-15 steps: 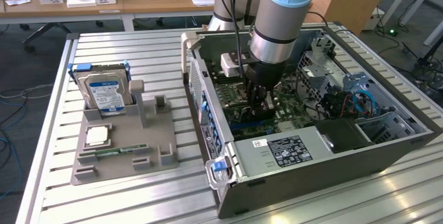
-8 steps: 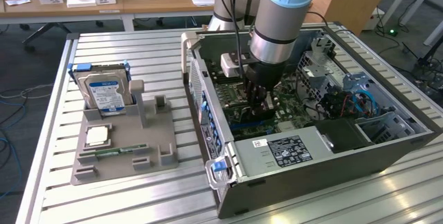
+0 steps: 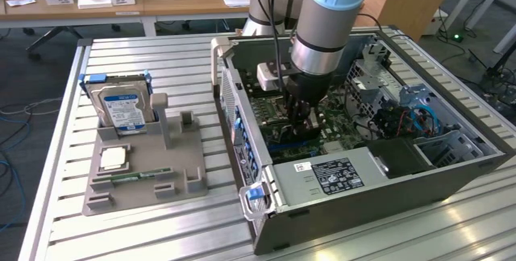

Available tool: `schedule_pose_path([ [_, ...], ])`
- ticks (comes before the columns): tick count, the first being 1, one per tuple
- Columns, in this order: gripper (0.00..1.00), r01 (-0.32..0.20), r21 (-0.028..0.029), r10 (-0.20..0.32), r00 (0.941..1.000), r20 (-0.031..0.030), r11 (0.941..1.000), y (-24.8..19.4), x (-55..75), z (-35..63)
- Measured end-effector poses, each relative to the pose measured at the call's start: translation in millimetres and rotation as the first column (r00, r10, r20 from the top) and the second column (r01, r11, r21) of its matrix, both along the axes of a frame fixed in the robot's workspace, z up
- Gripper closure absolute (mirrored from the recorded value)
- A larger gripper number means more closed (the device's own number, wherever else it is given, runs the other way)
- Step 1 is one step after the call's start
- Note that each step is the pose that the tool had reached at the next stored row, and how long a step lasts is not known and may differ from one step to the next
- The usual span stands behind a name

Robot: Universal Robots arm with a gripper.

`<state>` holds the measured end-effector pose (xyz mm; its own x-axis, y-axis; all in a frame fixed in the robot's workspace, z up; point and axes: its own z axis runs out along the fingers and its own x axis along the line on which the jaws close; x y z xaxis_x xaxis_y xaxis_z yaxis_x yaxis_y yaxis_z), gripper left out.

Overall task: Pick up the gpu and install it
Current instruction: 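Insert the gpu into the slot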

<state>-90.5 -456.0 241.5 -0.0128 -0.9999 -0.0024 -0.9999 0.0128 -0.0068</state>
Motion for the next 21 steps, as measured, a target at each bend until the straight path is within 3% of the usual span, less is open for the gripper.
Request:
schedule_pose_path([
  [21,0.74,0.0,-0.0001,0.0,1.0,-0.0002,1.0,0.0,-0.1,-2.3],
])
